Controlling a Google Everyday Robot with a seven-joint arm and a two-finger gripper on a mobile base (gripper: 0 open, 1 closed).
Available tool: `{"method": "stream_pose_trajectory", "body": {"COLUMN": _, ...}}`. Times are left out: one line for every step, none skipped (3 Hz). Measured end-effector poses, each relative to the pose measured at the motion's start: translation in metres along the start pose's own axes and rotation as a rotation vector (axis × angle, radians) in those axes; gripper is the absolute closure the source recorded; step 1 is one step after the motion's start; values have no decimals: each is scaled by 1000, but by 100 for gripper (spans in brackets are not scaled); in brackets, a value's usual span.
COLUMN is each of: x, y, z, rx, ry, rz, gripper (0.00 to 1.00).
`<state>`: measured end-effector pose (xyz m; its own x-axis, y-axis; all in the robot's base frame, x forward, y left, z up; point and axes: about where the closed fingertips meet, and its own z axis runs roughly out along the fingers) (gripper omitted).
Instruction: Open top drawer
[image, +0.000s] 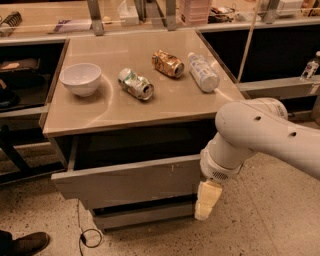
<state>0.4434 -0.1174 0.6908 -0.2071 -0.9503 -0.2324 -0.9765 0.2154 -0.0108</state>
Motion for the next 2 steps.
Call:
{"method": "stream_pose_trajectory", "body": {"x": 0, "y": 1, "z": -2, "rx": 0, "ry": 0, "rz": 2, "gripper": 0}}
{"method": "stream_pose_trajectory", "body": {"x": -12, "y": -11, "z": 1, "rx": 17, "ry": -9, "rz": -32, "gripper": 0}}
